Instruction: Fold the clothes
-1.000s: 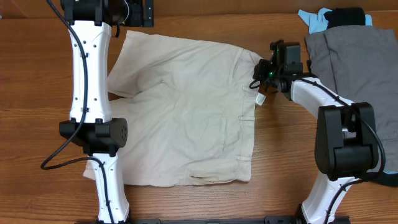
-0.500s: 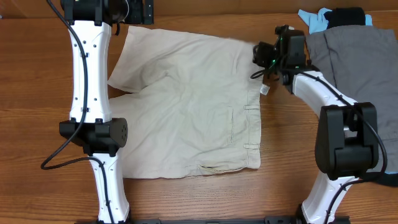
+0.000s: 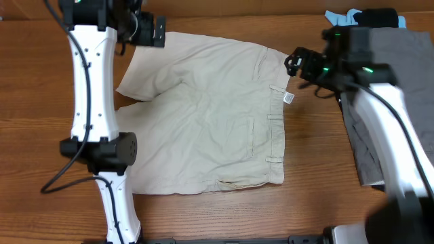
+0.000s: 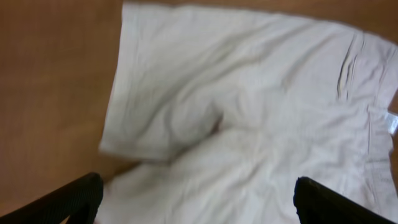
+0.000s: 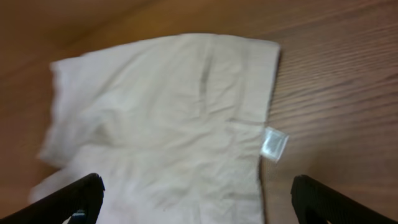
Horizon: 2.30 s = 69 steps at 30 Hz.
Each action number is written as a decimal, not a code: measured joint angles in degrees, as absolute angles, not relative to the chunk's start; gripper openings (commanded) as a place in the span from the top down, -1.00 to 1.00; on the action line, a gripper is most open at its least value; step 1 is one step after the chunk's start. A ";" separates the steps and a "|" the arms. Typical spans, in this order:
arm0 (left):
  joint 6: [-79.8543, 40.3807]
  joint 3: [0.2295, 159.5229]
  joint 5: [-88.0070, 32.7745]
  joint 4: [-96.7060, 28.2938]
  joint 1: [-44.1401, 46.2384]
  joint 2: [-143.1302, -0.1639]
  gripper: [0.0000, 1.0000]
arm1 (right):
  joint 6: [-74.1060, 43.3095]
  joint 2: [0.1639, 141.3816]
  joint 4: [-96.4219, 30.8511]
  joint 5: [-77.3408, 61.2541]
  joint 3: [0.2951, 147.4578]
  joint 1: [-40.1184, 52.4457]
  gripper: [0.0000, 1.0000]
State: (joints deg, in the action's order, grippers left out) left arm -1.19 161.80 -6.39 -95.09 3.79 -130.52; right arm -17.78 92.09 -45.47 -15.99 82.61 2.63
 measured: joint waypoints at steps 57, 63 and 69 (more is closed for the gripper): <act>-69.93 44.38 16.60 -53.10 -3.42 -80.03 -0.66 | -40.01 73.19 -64.73 -9.19 55.00 29.78 -0.93; -66.61 39.86 16.49 -46.87 -3.42 -80.03 -0.59 | -41.25 74.59 -64.79 -8.36 54.94 29.78 -0.93; -65.49 36.69 16.45 -44.80 -3.42 -80.03 -0.41 | -41.63 74.59 -65.34 -8.10 54.94 29.78 -0.93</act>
State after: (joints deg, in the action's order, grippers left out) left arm -65.49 36.69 16.45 -44.80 -3.42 -80.03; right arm -41.63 74.59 -65.34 -8.10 54.94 29.78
